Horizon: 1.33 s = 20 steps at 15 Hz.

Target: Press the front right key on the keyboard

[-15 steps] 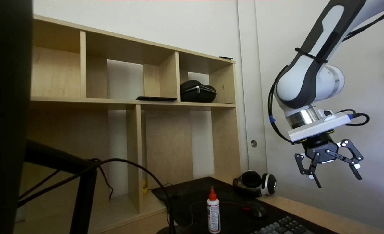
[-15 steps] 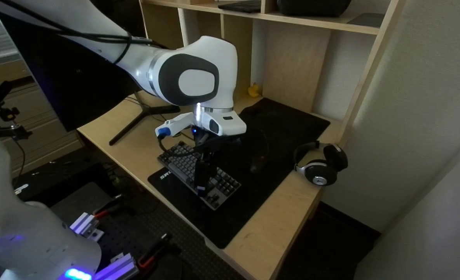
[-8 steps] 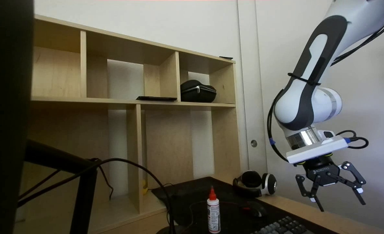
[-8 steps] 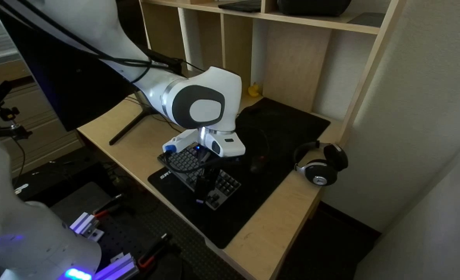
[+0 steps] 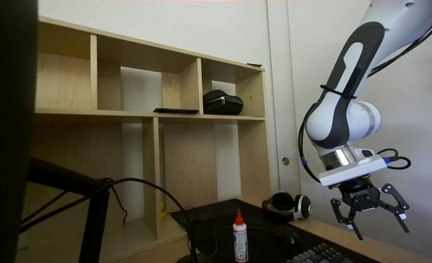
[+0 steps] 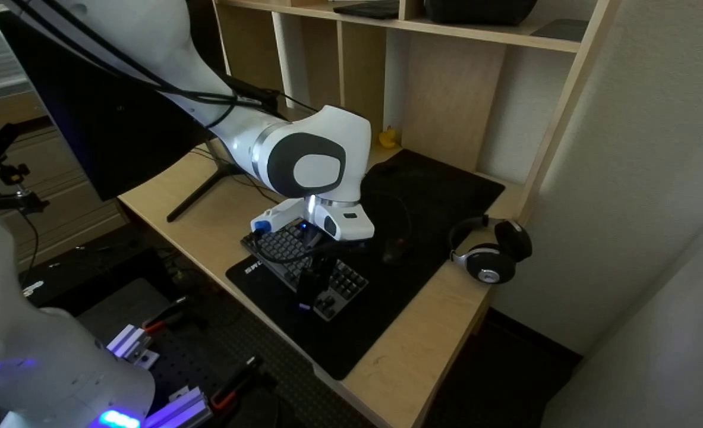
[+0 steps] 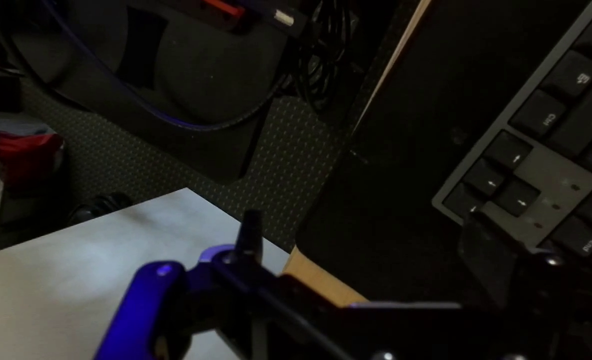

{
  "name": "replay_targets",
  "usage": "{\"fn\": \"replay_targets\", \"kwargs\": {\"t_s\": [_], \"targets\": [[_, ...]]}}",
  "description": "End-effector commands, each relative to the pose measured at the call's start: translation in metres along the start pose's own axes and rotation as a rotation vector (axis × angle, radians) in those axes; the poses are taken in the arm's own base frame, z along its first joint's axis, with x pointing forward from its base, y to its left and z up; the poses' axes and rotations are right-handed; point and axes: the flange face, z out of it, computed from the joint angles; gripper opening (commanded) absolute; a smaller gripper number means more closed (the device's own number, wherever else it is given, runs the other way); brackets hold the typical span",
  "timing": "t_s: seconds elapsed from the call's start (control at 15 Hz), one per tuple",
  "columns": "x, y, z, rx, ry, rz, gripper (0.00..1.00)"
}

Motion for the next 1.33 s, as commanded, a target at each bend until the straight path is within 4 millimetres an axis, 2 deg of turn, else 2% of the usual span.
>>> {"fn": "replay_targets", "kwargs": {"t_s": [0.0, 0.2, 0.67, 1.07, 1.27], "targets": [[0.0008, 0.0008, -0.0004, -0.009, -0.001, 0.063, 1.00], [0.0002, 0.0011, 0.0000, -0.016, -0.007, 0.117, 1.00], [-0.0006, -0.0007, -0.0006, -0.003, 0.000, 0.103, 1.00], [-0.0044, 0.0027, 0.0030, -0.036, -0.066, 0.200, 1.00], [-0.0067, 0.0049, 0.0053, -0.055, -0.063, 0.183, 1.00]]}}
